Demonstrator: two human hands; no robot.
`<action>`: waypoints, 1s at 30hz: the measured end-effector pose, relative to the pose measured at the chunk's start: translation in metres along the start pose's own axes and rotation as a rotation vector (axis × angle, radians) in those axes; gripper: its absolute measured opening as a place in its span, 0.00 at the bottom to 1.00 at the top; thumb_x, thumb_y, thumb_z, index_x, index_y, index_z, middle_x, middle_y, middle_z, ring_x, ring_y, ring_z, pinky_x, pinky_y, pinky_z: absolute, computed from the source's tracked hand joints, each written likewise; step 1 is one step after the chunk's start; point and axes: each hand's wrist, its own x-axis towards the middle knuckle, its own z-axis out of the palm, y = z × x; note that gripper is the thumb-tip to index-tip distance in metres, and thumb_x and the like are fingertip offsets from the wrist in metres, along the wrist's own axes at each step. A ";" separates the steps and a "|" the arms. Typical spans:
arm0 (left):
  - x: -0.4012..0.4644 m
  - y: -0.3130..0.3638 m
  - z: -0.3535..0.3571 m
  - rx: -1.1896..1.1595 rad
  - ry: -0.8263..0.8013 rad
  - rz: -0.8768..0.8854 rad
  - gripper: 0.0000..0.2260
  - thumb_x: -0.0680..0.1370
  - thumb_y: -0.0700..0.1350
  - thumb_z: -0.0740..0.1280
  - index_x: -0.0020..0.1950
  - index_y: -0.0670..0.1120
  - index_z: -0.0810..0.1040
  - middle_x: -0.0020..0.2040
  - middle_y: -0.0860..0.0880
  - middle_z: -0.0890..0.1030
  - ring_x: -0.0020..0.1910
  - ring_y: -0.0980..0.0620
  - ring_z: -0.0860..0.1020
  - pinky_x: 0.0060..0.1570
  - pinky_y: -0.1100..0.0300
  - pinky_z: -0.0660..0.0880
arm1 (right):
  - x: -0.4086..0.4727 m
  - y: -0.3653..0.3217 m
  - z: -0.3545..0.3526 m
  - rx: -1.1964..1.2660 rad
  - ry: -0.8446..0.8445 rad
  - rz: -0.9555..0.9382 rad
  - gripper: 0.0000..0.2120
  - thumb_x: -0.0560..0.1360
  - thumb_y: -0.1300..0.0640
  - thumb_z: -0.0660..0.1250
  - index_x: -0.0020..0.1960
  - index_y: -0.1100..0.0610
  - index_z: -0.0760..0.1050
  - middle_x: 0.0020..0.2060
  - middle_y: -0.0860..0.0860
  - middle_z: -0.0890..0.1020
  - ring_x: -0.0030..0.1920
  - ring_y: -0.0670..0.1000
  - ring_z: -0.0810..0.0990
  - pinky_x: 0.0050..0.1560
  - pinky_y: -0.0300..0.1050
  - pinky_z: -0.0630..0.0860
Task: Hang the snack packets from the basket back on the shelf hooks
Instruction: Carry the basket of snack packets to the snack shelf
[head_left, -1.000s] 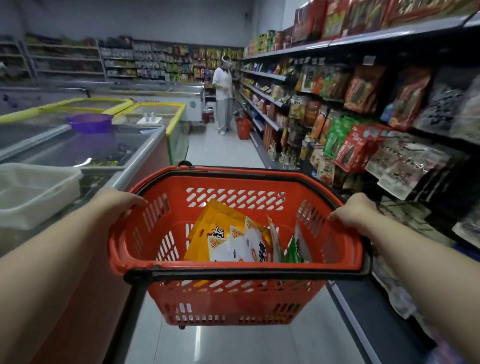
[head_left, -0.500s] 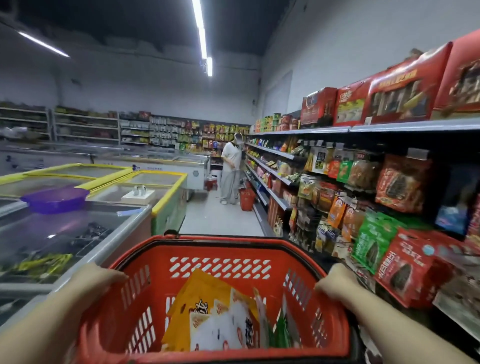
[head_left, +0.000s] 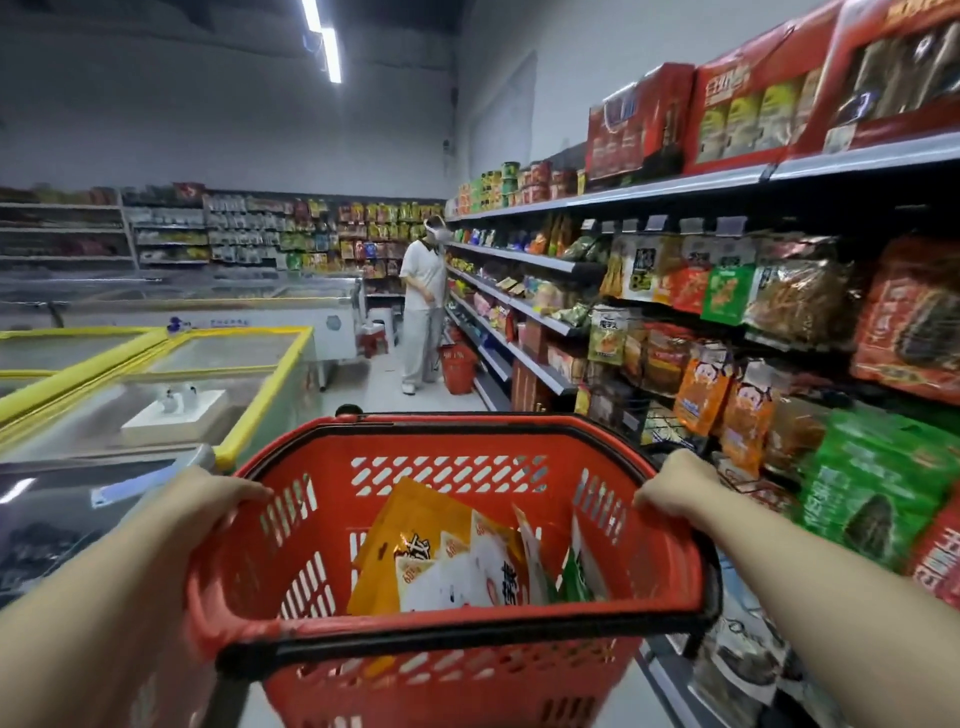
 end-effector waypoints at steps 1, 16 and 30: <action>0.028 0.009 0.009 -0.004 -0.013 0.000 0.17 0.66 0.38 0.78 0.48 0.33 0.77 0.27 0.39 0.79 0.24 0.45 0.77 0.22 0.59 0.76 | 0.021 -0.013 0.004 -0.003 0.005 0.009 0.16 0.61 0.52 0.78 0.37 0.59 0.74 0.41 0.56 0.82 0.41 0.56 0.81 0.30 0.40 0.70; 0.407 0.106 0.190 0.051 -0.025 -0.050 0.24 0.60 0.44 0.81 0.50 0.34 0.80 0.36 0.36 0.83 0.31 0.40 0.82 0.33 0.48 0.80 | 0.390 -0.192 0.082 -0.075 -0.017 -0.029 0.20 0.60 0.50 0.79 0.33 0.57 0.69 0.43 0.57 0.81 0.48 0.58 0.82 0.40 0.43 0.75; 0.731 0.208 0.373 0.103 -0.233 0.029 0.16 0.64 0.39 0.80 0.36 0.34 0.73 0.37 0.35 0.79 0.32 0.41 0.78 0.37 0.49 0.77 | 0.620 -0.311 0.162 -0.065 0.096 0.275 0.19 0.65 0.52 0.77 0.49 0.63 0.80 0.46 0.57 0.83 0.42 0.56 0.80 0.38 0.41 0.71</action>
